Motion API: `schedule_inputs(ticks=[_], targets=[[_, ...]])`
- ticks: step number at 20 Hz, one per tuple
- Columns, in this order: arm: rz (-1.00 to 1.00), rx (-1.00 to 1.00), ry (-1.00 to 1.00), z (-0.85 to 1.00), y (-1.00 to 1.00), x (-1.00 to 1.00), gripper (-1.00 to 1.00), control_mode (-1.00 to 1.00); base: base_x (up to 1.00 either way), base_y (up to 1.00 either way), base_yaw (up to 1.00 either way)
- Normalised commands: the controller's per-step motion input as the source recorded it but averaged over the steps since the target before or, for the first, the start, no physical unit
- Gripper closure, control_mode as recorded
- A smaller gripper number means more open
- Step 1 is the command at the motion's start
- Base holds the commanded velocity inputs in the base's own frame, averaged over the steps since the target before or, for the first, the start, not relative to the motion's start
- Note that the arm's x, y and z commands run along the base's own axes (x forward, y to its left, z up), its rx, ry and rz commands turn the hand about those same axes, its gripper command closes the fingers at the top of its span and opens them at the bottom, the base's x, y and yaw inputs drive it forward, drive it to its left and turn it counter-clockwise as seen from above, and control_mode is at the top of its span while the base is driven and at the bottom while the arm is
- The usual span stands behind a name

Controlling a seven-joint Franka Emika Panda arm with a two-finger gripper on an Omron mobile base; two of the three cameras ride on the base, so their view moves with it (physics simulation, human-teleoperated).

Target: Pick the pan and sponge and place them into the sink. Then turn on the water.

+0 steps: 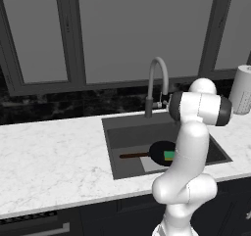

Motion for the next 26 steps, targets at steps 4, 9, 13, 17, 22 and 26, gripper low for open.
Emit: schedule_inputs(ticks=[4, 9, 13, 17, 22, 26], targets=[[0.00, 0.00, 0.00, 0.00, 0.02, 0.24, -1.00, -1.00, 0.00, 0.00, 0.00], [0.00, 0.00, 0.00, -0.09, 0.00, 0.18, -1.00, -1.00, 0.00, 0.00, 0.00], [0.00, 0.00, 0.00, -0.18, 0.01, 0.20, -1.00, -1.00, 0.00, 0.00, 0.00], [0.00, 0.00, 0.00, -0.18, 0.01, 0.15, -1.00, -1.00, 0.00, 0.00, 0.00], [0.00, 0.00, 0.00, -0.10, 0.00, 0.13, -1.00, -1.00, 0.00, 0.00, 0.00], [-0.01, 0.00, 0.00, -0.01, 0.00, 0.14, -1.00, -1.00, 0.00, 0.00, 0.00]])
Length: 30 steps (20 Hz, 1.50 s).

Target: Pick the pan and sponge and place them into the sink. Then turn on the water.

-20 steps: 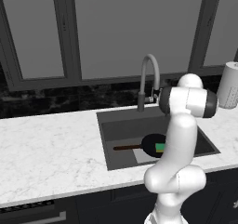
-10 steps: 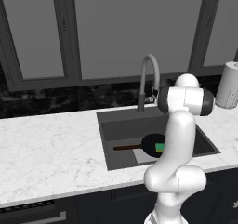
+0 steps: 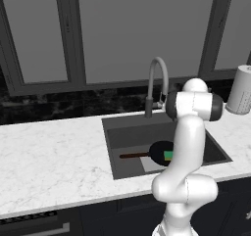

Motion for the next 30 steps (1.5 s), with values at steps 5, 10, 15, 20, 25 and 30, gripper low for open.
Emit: schedule_inputs(ticks=[5, 10, 15, 20, 25, 30], targets=[[-0.01, 0.00, 0.00, 0.00, 0.00, 0.18, -1.00, -1.00, 0.00, 0.00, 0.00], [-0.01, 0.00, 0.00, 0.00, 0.00, 0.18, -1.00, -1.00, 0.00, 0.00, 0.00], [-0.03, 0.00, 0.00, -0.04, 0.00, 0.18, -1.00, -1.00, 0.00, 0.00, 0.00], [-0.03, 0.00, 0.00, -0.06, 0.00, 0.19, -1.00, -1.00, 0.00, 0.00, 0.00], [-0.03, 0.00, 0.00, -0.04, 0.00, 0.17, -1.00, -1.00, 0.00, 0.00, 0.00], [-0.03, 0.00, 0.00, -0.06, 0.00, 0.15, 1.00, -1.00, 0.00, 0.00, 0.00]])
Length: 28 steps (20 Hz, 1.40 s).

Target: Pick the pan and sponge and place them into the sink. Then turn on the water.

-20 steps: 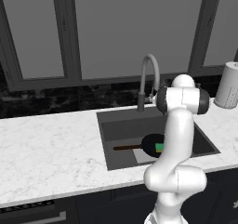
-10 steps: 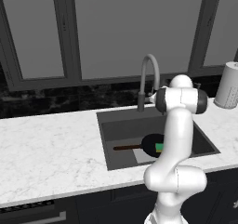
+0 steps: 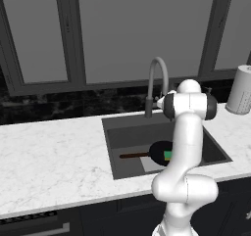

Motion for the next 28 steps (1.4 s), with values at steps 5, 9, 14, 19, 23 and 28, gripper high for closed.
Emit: schedule_inputs(ticks=[5, 9, 14, 19, 23, 28], targets=[[-0.03, 0.02, 0.00, 0.00, -0.02, 0.06, 1.00, -1.00, 0.00, 0.00, 0.00], [-0.02, 0.12, -0.01, 0.00, -0.35, 0.00, 1.00, -1.00, 0.00, 0.00, 0.00], [-0.02, 0.19, 0.00, 0.00, -0.59, 0.05, 1.00, -1.00, 0.00, 0.00, 0.00], [-0.04, 0.22, 0.00, 0.00, -0.81, 0.27, 1.00, -1.00, 0.00, 0.00, 0.00], [-0.08, 0.21, 0.00, 0.00, -0.86, 0.36, 1.00, -1.00, 0.00, 0.00, 0.00], [-0.12, 0.14, 0.00, -0.05, -0.80, 0.38, 1.00, -1.00, 0.00, 0.00, 0.00]])
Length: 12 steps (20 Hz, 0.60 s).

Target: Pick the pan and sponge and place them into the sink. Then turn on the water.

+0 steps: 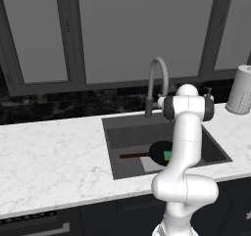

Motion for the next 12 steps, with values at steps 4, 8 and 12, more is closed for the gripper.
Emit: schedule_inputs(ticks=[4, 8, 12], targets=[[-0.12, 0.15, 0.01, -0.01, -0.83, 0.28, 1.00, -1.00, 0.00, 0.00, 0.00], [-0.13, 0.18, 0.08, 0.00, -0.87, 0.17, 1.00, -1.00, 0.00, 0.00, 0.00], [-0.04, 0.32, 0.02, 0.23, -0.95, -0.09, 1.00, -1.00, 0.00, 0.00, 0.00]])
